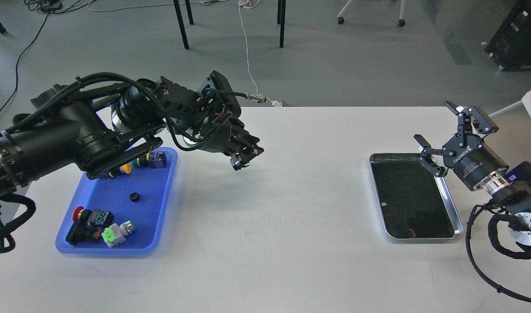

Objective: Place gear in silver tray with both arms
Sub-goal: 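Lift the gear and carry it toward the table center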

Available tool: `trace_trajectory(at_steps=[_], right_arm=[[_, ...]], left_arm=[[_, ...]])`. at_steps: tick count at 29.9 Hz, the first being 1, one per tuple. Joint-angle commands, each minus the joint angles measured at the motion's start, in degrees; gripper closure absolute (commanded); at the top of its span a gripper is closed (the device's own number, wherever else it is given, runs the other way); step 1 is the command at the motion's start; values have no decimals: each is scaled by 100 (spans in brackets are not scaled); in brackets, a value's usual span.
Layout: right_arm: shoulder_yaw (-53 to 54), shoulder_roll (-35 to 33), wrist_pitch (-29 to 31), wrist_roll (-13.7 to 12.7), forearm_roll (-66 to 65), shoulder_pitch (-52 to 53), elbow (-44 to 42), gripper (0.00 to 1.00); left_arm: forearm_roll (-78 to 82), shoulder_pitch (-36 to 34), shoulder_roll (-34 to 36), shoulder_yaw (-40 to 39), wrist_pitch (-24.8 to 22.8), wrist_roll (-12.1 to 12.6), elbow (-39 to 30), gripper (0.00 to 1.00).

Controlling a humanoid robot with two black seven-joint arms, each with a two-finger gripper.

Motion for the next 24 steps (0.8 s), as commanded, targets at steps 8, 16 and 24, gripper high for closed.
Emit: trace_trajectory(at_steps=[8,16,24], right_arm=[[-8,-63,0,0,0,-45,-15,1],[-8,-80,0,0,0,-98,-24,1],[-8,-80,0,0,0,-98,-33,1]], left_arm=[[-1,-171,-1622,818,1,-1,938,82],[-1,-127,-1790,1302,1,-1,1009,82],[-1,-100,-1790,1547,1,-1,1115,82]])
